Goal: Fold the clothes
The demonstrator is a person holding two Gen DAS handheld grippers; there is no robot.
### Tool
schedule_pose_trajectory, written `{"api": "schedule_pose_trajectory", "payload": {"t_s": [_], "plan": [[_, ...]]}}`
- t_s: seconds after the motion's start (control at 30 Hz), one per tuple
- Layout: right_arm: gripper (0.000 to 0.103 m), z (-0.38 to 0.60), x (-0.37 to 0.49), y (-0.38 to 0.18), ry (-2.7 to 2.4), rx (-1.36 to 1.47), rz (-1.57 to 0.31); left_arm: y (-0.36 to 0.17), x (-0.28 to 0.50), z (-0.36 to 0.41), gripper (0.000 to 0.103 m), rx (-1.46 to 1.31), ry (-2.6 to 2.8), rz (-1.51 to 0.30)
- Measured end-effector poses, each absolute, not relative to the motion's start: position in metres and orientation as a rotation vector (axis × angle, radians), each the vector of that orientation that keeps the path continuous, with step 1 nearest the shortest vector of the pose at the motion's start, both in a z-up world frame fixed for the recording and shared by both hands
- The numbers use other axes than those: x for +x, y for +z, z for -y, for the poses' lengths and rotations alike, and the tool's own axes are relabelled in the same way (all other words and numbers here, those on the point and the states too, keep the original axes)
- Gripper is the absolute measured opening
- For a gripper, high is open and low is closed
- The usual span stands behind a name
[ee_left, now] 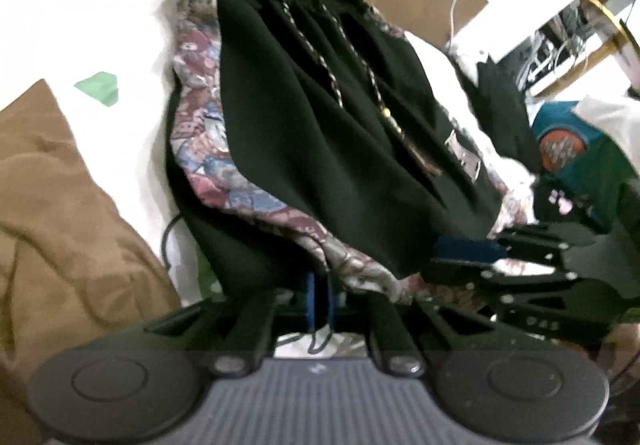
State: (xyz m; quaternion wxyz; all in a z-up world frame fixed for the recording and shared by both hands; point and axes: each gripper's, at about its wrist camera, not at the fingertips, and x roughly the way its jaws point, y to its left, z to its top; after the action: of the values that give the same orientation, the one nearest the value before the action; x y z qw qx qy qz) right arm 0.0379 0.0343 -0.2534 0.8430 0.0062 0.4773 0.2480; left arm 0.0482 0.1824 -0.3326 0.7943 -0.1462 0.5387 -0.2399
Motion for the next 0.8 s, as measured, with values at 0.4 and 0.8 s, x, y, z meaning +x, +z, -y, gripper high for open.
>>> {"api": "schedule_pose_trajectory", "payload": {"t_s": [0.4, 0.8], "plan": [[0.029, -0.017, 0.034, -0.253, 0.493, 0.019, -1.003, -0.295, 0.040, -0.217, 0.005, -0.468, -0.529, -1.041], [0.030, 0.023, 0.028, -0.262, 0.415, 0.051, -1.026, -0.263, 0.017, -0.260, 0.005, -0.592, -0.451, -0.916]]}}
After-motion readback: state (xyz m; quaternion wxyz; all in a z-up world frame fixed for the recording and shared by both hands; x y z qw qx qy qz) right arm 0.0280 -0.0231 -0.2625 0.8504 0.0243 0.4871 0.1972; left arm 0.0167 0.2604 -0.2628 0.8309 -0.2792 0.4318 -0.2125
